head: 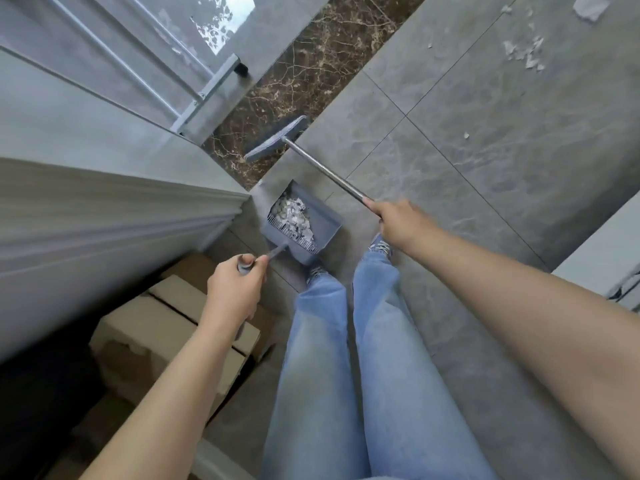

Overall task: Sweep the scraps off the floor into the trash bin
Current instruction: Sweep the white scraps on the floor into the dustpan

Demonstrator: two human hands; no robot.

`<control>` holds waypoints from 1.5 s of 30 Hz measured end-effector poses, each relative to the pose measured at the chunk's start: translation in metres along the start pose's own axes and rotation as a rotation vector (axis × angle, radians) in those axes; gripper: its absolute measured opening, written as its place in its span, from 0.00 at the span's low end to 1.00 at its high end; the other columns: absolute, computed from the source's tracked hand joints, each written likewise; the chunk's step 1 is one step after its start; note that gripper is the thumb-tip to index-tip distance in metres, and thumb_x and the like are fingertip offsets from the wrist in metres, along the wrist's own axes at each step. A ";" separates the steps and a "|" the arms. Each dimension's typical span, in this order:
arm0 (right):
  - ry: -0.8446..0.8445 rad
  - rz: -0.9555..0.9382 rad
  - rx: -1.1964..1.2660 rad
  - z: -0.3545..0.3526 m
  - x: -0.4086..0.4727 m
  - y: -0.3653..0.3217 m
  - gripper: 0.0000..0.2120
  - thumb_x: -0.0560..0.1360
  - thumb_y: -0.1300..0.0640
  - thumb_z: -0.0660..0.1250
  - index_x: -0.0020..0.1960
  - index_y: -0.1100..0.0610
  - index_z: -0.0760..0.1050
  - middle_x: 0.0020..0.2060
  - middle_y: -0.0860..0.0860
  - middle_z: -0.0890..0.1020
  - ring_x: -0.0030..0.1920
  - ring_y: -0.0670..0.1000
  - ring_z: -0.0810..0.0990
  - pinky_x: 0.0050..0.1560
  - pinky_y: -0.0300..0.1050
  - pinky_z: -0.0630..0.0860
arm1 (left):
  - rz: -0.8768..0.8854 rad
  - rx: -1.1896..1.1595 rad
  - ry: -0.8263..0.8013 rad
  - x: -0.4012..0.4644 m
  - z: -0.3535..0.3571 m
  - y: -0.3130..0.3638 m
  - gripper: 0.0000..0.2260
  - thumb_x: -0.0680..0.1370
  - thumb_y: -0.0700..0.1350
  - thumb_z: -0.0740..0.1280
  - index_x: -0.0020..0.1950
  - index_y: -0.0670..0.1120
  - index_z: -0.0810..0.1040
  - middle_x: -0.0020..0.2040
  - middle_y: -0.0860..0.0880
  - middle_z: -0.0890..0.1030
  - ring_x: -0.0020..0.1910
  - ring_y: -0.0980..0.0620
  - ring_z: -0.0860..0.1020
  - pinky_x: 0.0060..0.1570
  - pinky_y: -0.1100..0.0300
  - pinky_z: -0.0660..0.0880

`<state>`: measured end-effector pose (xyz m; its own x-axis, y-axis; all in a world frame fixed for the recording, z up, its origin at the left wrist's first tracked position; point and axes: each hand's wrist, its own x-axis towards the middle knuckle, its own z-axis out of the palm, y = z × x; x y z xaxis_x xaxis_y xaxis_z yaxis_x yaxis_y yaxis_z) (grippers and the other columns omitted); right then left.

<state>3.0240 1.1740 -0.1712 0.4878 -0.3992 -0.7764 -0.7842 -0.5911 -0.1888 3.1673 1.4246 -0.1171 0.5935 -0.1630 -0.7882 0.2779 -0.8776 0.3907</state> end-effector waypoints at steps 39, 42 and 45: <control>-0.228 0.456 0.972 0.067 -0.099 0.054 0.25 0.81 0.61 0.57 0.74 0.41 0.63 0.30 0.53 0.66 0.24 0.49 0.62 0.21 0.35 0.59 | 0.167 0.330 -0.031 0.073 0.008 0.089 0.13 0.80 0.53 0.64 0.41 0.46 0.78 0.34 0.43 0.79 0.28 0.43 0.76 0.29 0.55 0.75; -0.175 0.490 1.089 0.060 -0.098 0.061 0.26 0.80 0.62 0.55 0.69 0.35 0.64 0.30 0.52 0.64 0.25 0.48 0.60 0.21 0.35 0.58 | 0.162 0.346 -0.052 0.076 0.009 0.096 0.15 0.80 0.53 0.63 0.40 0.45 0.78 0.32 0.43 0.77 0.26 0.43 0.75 0.28 0.54 0.75; -0.075 0.536 1.100 0.062 -0.081 0.059 0.25 0.77 0.62 0.54 0.66 0.39 0.72 0.28 0.52 0.66 0.24 0.49 0.63 0.20 0.36 0.61 | 0.153 0.345 -0.091 0.080 0.010 0.097 0.17 0.79 0.56 0.64 0.40 0.44 0.78 0.31 0.43 0.77 0.24 0.44 0.74 0.27 0.54 0.75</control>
<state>2.9146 1.2150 -0.1566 0.0086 -0.3474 -0.9377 -0.8025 0.5571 -0.2138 3.2344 1.3222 -0.1468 0.5343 -0.3295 -0.7784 -0.0882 -0.9376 0.3363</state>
